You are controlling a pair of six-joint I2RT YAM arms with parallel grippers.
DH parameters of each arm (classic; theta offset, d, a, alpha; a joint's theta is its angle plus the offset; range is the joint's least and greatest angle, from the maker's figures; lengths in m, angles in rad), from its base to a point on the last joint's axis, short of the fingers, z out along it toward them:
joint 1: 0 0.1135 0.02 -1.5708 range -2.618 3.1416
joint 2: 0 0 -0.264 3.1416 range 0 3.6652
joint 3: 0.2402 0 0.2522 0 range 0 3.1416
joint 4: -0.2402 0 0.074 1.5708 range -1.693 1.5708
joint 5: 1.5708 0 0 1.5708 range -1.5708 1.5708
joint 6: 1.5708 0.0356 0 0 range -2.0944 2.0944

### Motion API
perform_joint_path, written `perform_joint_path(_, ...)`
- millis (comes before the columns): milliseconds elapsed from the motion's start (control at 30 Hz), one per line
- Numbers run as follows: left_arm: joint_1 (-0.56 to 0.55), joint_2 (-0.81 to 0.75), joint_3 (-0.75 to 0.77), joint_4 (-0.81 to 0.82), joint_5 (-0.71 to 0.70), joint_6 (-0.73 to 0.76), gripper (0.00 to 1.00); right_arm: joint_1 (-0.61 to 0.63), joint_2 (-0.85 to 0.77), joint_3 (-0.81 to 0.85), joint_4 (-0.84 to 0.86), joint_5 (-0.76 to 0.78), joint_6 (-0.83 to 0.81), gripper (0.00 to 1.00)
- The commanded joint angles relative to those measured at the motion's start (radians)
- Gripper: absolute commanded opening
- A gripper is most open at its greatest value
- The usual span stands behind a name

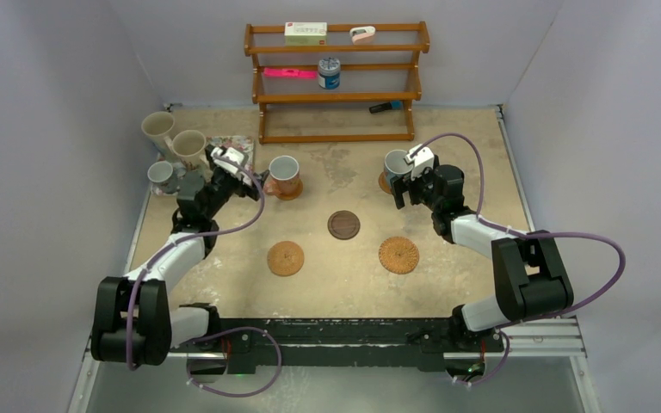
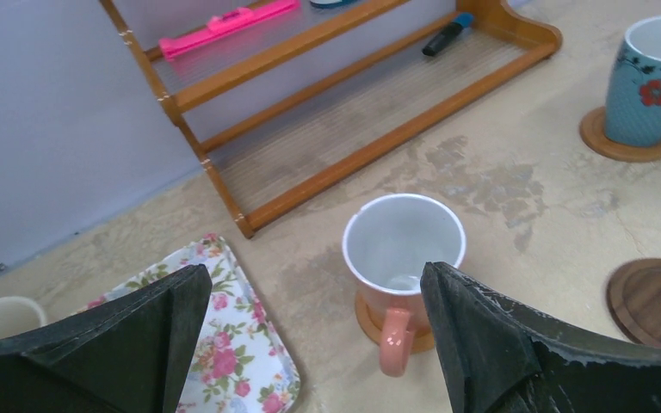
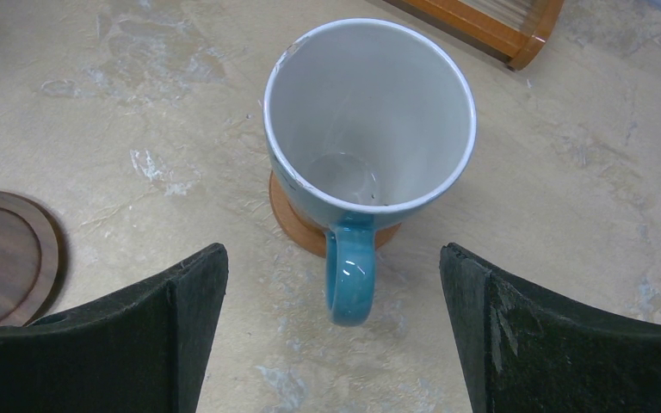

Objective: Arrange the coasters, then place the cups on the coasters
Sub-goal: Pick up the cup from the tray.

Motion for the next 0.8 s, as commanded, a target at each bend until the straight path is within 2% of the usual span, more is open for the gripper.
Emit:
perform_joint_path(0,0.021,-0.022,-0.015,0.102,-0.083,-0.051,1.00,-0.001,-0.008,0.032,0.030,0.013,-0.011,0.94)
perform_joint_path(167,0.034,-0.046,-0.040,0.154,-0.215,-0.071,1.00,-0.002,0.001,0.035,0.032,0.011,-0.012,0.94)
perform_joint_path(367,0.035,-0.040,-0.018,0.130,-0.412,-0.067,1.00,-0.002,0.006,0.036,0.032,0.010,-0.012,0.94)
perform_joint_path(633,0.036,0.090,0.083,0.040,-0.649,-0.081,1.00,-0.002,0.007,0.036,0.032,0.011,-0.012,0.94)
perform_joint_path(767,0.044,0.132,0.109,0.021,-0.701,-0.095,1.00,-0.002,0.009,0.038,0.032,0.011,-0.013,0.94)
